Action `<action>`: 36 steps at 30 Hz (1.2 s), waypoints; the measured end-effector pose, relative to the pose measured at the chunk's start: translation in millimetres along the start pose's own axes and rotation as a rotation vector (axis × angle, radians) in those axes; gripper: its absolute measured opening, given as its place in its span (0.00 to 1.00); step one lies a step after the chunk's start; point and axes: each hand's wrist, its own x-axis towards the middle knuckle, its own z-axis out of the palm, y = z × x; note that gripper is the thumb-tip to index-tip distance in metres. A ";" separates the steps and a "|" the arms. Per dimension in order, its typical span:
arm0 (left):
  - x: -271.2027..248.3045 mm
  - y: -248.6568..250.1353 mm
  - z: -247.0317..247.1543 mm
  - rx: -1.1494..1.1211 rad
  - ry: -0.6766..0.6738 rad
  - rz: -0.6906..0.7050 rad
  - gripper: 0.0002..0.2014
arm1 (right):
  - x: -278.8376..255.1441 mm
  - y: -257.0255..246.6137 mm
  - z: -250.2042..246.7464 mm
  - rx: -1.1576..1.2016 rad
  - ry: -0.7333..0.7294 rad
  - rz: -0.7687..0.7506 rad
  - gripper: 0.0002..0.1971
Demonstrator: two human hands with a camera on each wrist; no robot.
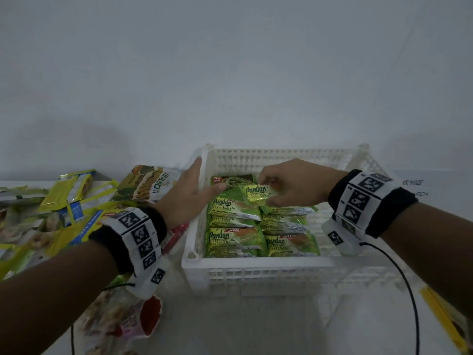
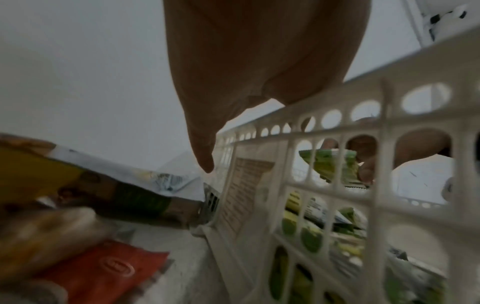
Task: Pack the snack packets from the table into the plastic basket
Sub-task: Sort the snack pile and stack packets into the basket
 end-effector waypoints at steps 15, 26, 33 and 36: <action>-0.2 0.9 7.8 0.020 -0.044 -0.152 0.35 | -13.7 -1.0 -2.5 -0.027 -0.297 0.035 0.23; 0.6 0.1 8.1 0.044 -0.030 -0.151 0.35 | -11.6 -16.1 19.5 -0.279 -0.334 -0.023 0.24; 0.7 1.1 8.8 0.036 -0.028 -0.149 0.34 | -13.1 -12.1 30.7 -0.339 -0.331 -0.039 0.24; -0.1 2.4 9.5 0.029 -0.023 -0.153 0.34 | -13.8 -11.8 34.2 -0.369 -0.326 -0.042 0.24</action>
